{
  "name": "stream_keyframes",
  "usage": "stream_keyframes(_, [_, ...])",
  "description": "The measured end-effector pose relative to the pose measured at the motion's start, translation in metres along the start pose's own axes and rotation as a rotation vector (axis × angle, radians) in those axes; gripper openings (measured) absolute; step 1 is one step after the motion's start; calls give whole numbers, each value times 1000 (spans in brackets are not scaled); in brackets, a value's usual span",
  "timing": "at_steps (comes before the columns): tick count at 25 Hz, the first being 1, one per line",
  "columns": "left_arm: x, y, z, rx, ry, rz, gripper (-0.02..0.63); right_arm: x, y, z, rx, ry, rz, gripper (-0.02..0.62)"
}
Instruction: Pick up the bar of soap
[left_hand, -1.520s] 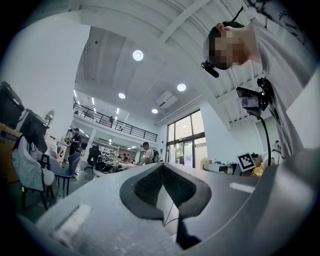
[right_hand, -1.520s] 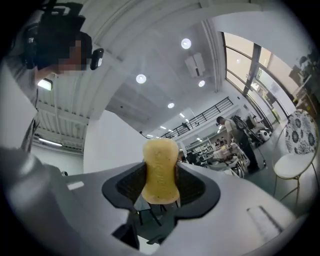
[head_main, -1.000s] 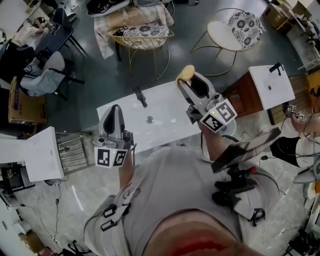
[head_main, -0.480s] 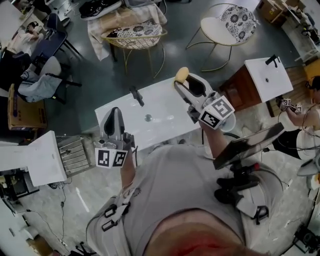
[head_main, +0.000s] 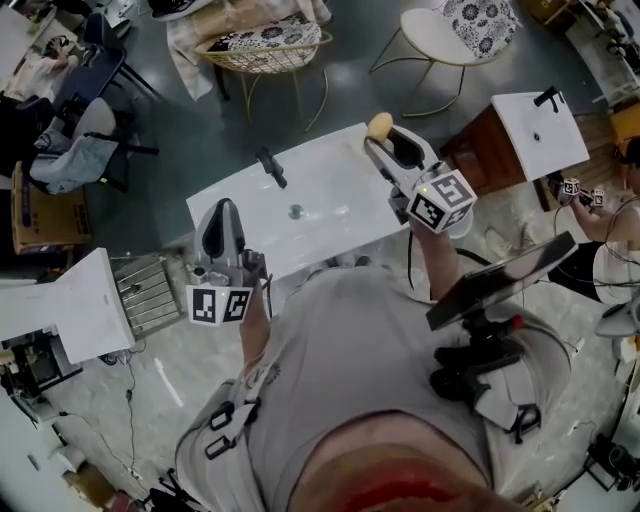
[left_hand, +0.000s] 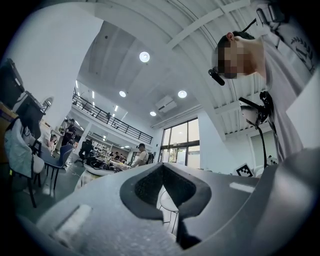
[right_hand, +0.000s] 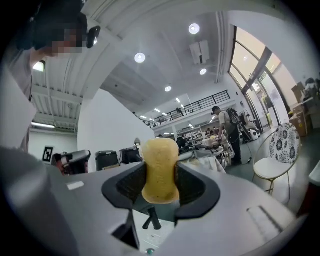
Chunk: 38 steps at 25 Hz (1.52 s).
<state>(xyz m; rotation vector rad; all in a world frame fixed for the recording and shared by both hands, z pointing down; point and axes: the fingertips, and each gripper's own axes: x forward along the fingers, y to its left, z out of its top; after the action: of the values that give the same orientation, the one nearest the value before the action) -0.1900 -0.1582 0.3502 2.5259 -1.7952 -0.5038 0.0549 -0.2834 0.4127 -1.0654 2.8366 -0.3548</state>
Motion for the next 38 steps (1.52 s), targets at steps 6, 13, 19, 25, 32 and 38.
stream_keyframes(6, [-24, 9, -3, -1, 13, 42, -2, -2, -24, -65, 100, 226, -64, 183])
stream_keyframes(13, [-37, 22, -4, 5, 15, 84, -2, -27, -78, -172, 295, 432, -179, 183])
stream_keyframes(19, [-45, 31, -9, 4, 35, 99, -2, -56, -111, -255, 286, 631, -289, 183])
stream_keyframes(25, [-42, 34, -23, -9, 63, 88, -2, -78, -139, -366, 276, 937, -354, 183])
stream_keyframes(32, [-43, 30, -27, -9, 85, 83, -2, -98, -147, -424, 231, 1113, -420, 183])
stream_keyframes(38, [-38, 33, -34, -23, 95, 70, -2, -90, -149, -426, 198, 1131, -455, 184])
